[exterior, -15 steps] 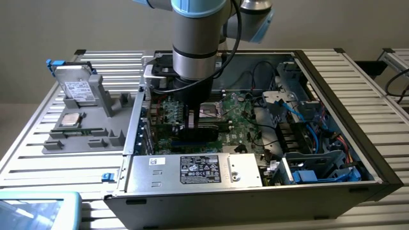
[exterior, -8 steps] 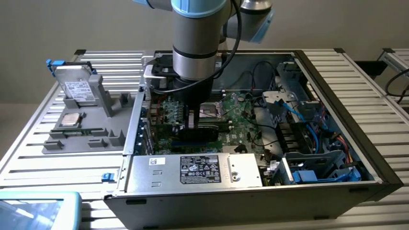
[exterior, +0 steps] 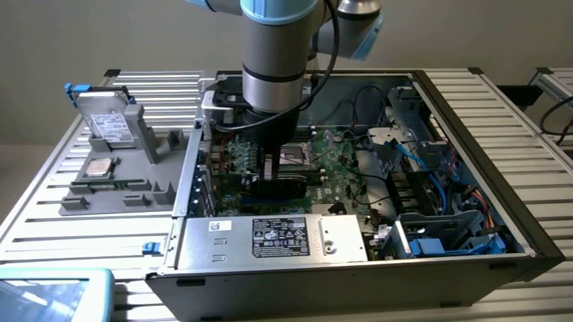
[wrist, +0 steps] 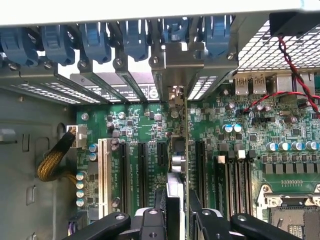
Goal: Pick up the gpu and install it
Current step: 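Insert the gpu into the slot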
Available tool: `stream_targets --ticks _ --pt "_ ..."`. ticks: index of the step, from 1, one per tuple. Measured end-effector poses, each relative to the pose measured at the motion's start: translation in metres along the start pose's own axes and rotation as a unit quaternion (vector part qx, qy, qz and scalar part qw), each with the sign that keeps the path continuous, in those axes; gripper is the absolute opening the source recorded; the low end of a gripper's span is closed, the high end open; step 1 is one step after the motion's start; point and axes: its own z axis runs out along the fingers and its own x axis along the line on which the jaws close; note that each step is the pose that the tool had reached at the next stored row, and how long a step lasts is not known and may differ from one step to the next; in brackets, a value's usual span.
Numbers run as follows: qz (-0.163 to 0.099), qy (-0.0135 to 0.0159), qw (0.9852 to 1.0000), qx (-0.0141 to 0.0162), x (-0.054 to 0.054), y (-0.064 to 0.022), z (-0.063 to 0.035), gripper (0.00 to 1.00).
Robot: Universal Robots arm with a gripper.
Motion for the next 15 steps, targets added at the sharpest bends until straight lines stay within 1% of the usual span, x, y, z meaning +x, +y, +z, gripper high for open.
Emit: stream_targets --ticks 4,6,8,9,15 --pt "0.000 -0.0012 1.0000 -0.0001 0.0003 0.0002 0.0000 0.28" --pt "-0.001 -0.0040 1.0000 -0.0001 0.0006 0.0001 0.0001 0.28" --pt "-0.001 -0.0075 1.0000 -0.0003 0.0016 0.0001 0.0001 0.28" --pt "-0.001 -0.0080 1.0000 -0.0004 0.0017 0.0002 0.0001 0.28" --pt "-0.001 -0.0081 1.0000 -0.0004 0.0034 -0.0001 0.0002 0.28"
